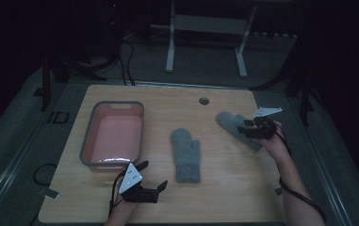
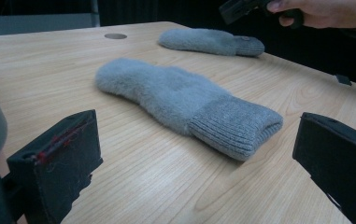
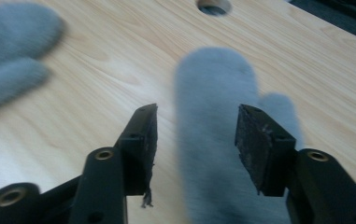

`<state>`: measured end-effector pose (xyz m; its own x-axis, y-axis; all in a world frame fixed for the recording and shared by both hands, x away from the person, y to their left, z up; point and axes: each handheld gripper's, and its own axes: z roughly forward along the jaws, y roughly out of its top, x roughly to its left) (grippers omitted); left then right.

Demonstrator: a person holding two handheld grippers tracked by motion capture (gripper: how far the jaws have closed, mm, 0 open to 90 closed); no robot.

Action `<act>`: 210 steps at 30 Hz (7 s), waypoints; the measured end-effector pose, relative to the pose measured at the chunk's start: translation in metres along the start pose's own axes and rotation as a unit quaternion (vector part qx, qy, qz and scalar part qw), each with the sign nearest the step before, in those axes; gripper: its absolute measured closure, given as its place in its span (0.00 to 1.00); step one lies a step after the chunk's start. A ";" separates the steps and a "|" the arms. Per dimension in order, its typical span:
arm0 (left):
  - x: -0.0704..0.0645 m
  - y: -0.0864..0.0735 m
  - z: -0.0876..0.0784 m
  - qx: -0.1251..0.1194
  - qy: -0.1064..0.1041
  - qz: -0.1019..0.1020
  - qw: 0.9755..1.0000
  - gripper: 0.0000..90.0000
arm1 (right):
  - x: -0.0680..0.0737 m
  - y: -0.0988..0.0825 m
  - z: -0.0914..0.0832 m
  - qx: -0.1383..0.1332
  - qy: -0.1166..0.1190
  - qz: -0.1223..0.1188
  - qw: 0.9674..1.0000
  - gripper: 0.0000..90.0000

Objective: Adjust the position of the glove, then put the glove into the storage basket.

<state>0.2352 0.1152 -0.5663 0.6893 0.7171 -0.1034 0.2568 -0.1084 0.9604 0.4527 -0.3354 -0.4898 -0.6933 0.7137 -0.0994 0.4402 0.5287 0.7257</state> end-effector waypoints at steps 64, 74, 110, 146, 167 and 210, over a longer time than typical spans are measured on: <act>-0.004 0.004 0.003 -0.006 -0.014 0.010 1.000 0.01 | 0.076 -0.075 -0.048 0.031 -0.096 0.161 0.982 0.69; -0.004 0.003 0.004 -0.002 -0.015 0.007 1.000 0.02 | 0.047 -0.080 -0.053 0.041 0.004 0.045 0.998 0.52; -0.004 0.003 0.001 -0.011 -0.012 0.009 1.000 0.02 | 0.117 -0.032 -0.055 -0.034 -0.108 0.180 0.977 0.91; -0.004 0.005 -0.004 -0.015 -0.013 0.011 1.000 0.02 | 0.236 0.043 0.037 -0.041 -0.005 0.189 0.981 0.90; -0.007 0.017 0.006 0.030 -0.008 -0.017 0.999 0.02 | 0.195 0.035 0.004 -0.066 0.023 0.115 0.991 0.38; 0.031 0.044 0.127 0.257 -0.036 -0.135 0.956 0.63 | 0.175 0.007 0.070 0.049 0.129 0.145 0.980 0.79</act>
<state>0.3542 0.0453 -0.5605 0.5905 0.7197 -0.3652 0.7184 -0.2627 0.6440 0.3747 -0.1742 -0.5499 -0.6470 0.7067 0.2861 0.6836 0.3715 0.6283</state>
